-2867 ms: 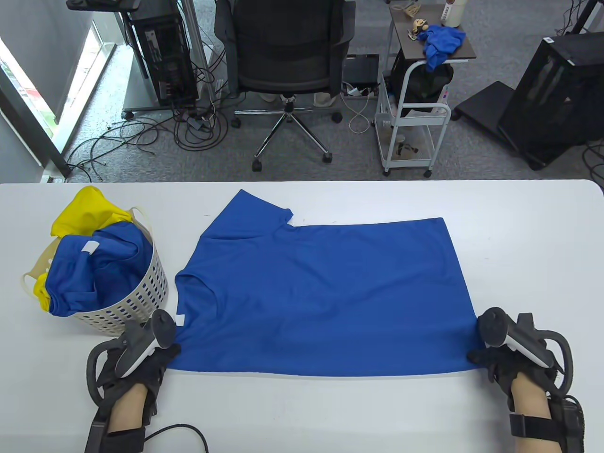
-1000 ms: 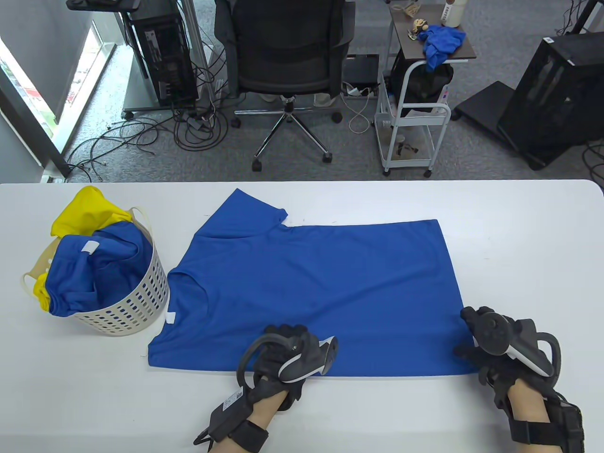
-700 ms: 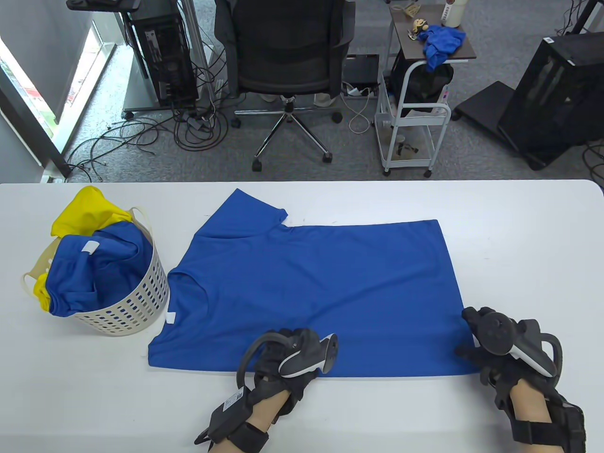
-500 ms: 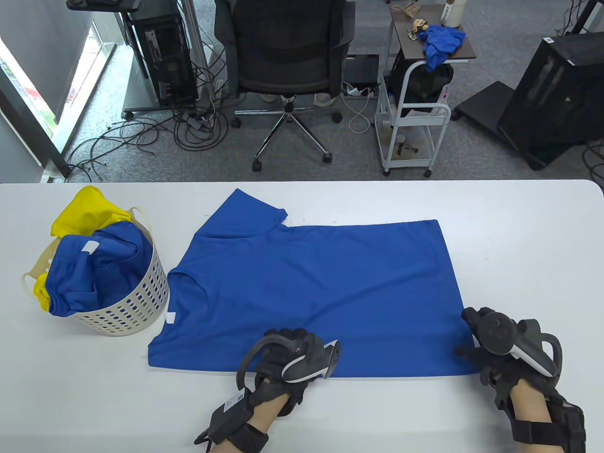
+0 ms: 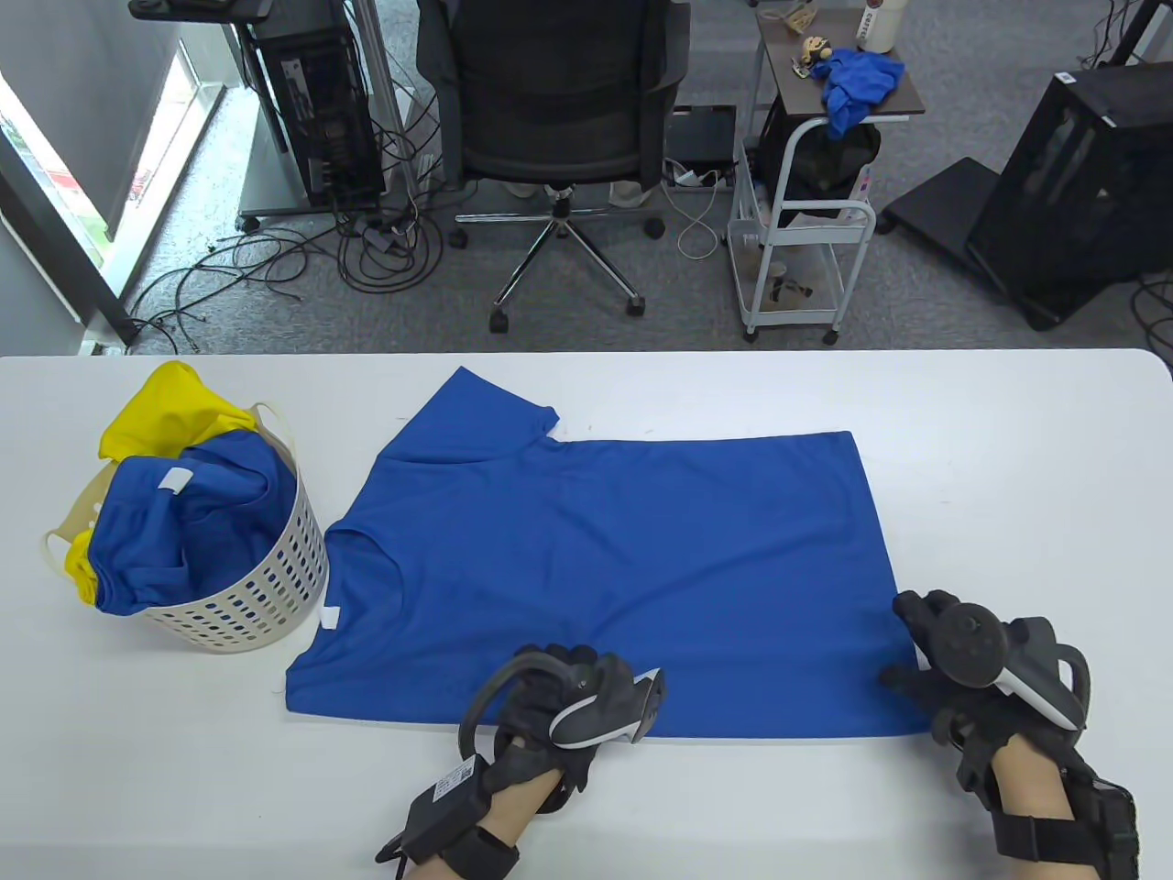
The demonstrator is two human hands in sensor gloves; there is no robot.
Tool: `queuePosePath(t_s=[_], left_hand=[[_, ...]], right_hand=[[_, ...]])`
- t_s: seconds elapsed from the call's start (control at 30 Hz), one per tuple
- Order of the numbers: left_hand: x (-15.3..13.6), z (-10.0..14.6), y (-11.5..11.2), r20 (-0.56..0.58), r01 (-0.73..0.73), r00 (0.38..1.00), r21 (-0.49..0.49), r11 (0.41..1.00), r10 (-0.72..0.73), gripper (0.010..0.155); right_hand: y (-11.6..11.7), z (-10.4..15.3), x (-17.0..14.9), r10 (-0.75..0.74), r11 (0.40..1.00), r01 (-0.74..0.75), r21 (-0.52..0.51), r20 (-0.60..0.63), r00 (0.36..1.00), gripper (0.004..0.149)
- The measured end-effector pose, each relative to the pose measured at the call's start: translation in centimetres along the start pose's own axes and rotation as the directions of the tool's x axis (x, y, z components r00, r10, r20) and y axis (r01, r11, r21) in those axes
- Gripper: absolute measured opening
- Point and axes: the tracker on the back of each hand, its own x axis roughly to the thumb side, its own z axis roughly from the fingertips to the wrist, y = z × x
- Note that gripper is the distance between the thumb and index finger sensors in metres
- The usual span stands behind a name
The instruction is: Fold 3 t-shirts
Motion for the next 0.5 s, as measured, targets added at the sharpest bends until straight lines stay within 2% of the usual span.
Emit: queuePosePath(t_s=[0.07,0.17,0.33,0.4,0.5], left_hand=[[-0.1,0.0,0.0,-0.002,-0.006,1.000,0.008,1.000,0.006,0.043],[-0.7,0.4,0.1,-0.013,-0.020,1.000,0.079,0.997,0.021,0.042],[-3.7,1.0,3.2,-0.062,-0.170,0.980,0.235,0.957,0.189,0.043],[-4.4,1.0,4.5,-0.091,-0.158,0.978,0.257,0.953,0.187,0.043],[-4.7,1.0,6.5,-0.120,-0.128,0.979,0.276,0.953,0.166,0.043]], right_hand=[[-1.0,0.0,0.6,-0.028,0.998,0.029,-0.047,0.017,0.999,0.076],[-3.3,-0.5,2.5,-0.082,0.994,0.086,-0.074,0.056,0.995,0.075],[-5.5,-1.4,7.4,-0.166,0.984,0.173,-0.047,0.128,0.978,0.069],[-5.0,-1.6,9.5,-0.205,0.978,0.210,-0.010,0.174,0.963,0.064],[-2.6,-2.0,11.8,-0.246,0.969,0.241,0.054,0.212,0.946,0.060]])
